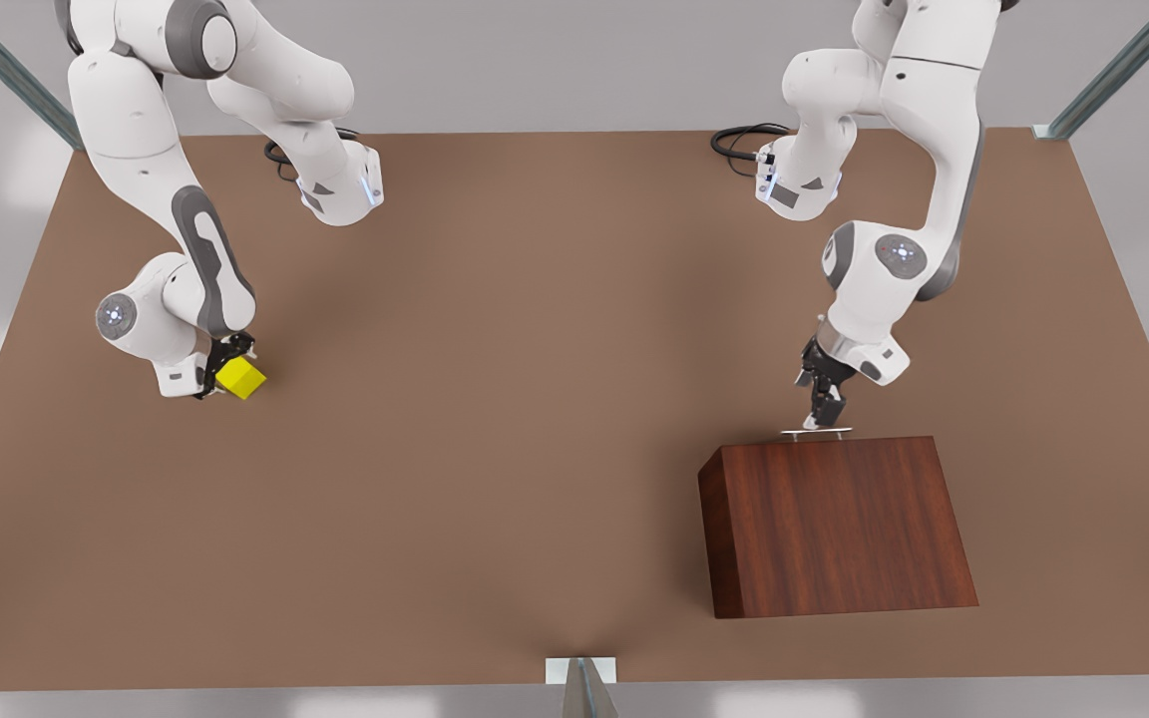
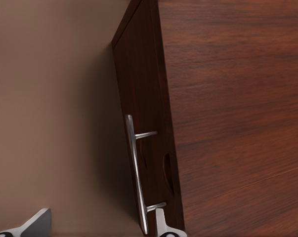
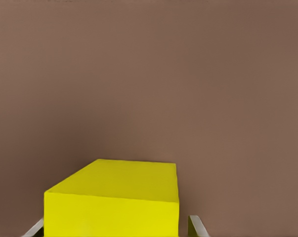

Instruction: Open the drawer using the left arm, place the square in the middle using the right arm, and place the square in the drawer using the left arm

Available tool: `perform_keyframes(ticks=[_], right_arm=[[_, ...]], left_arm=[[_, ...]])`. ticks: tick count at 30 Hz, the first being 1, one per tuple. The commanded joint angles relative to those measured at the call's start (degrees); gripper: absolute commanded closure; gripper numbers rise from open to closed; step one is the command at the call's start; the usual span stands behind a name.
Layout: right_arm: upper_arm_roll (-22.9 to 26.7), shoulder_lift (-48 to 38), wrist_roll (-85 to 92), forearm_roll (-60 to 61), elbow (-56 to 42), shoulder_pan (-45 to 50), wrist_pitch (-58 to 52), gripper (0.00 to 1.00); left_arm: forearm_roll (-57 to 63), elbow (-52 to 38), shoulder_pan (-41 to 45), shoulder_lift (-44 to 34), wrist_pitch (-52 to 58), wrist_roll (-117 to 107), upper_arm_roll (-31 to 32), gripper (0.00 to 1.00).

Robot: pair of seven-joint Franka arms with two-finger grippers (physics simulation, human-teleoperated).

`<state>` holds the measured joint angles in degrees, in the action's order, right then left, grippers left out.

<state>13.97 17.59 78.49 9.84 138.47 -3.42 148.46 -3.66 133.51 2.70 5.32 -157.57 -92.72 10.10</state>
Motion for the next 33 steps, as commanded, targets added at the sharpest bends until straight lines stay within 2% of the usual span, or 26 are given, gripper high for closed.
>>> perform_keyframes(ticks=[1, 2, 3, 4, 7, 9, 15, 18, 19, 23, 26, 33], right_arm=[[0.0, 0.0, 0.0, 0.0, 0.0, 0.0, 0.0, 0.23], [0.0, 0.0, 0.0, 0.0, 0.0, 0.1, -0.2, 0.29], [0.0, 0.0, -0.1, 0.0, -0.1, 0.1, -0.3, 0.29], [0.0, 0.0, -0.2, 0.0, -0.2, 0.1, -0.4, 0.38], [0.0, 0.1, -0.4, 0.0, -0.3, 0.2, -0.3, 0.38], [-0.1, 0.2, -0.8, 0.0, -0.4, 0.2, -0.3, 0.42], [-1.7, -2.6, -1.3, 0.0, -0.3, 0.2, -1.2, 0.42], [-3.2, -6.8, -10.9, 0.1, -0.4, 8.1, -4.3, 0.42], [-9.3, -7.7, -19.1, 0.2, -1.2, 8.7, -4.2, 0.42], [-23.6, -7.4, -38.3, 0.1, -5.1, 8.8, -4.0, 0.42], [-25.1, -6.5, -51.2, 0.0, -7.4, 16.3, -3.5, 0.42], [-25.1, 5.2, -74.5, -0.6, -18.8, 32.2, 1.2, 0.42]], left_arm=[[0.0, 0.0, -0.1, 0.1, 0.0, 0.1, 0.0, 0.0], [0.0, 0.0, -0.1, 0.9, -0.5, 0.0, -0.1, 0.0], [0.0, 0.0, -0.1, 1.3, -0.6, 0.0, -0.1, 0.0], [-0.1, 0.0, -0.1, 1.6, -0.8, 0.0, -0.1, 0.0], [-0.2, -0.1, -0.1, 2.8, -2.8, -0.9, -0.2, 0.0], [-0.1, -0.2, -0.1, 3.0, -3.0, -0.9, -0.4, 0.0], [-0.2, -0.2, -0.2, 4.4, -3.2, -0.9, -0.6, 0.0], [-0.2, -0.2, -0.2, 4.4, -3.1, -0.8, -1.7, 0.0], [-0.2, -0.1, -0.2, 4.4, -3.1, -0.8, -1.8, 0.0], [-0.2, 0.0, -0.2, 4.8, -2.4, -0.9, -1.8, 0.0], [-0.2, 0.1, -0.2, 4.1, -0.3, -1.0, -1.8, 0.0], [-0.2, 2.2, -0.2, 1.6, 2.0, -2.7, -1.8, 0.0]])
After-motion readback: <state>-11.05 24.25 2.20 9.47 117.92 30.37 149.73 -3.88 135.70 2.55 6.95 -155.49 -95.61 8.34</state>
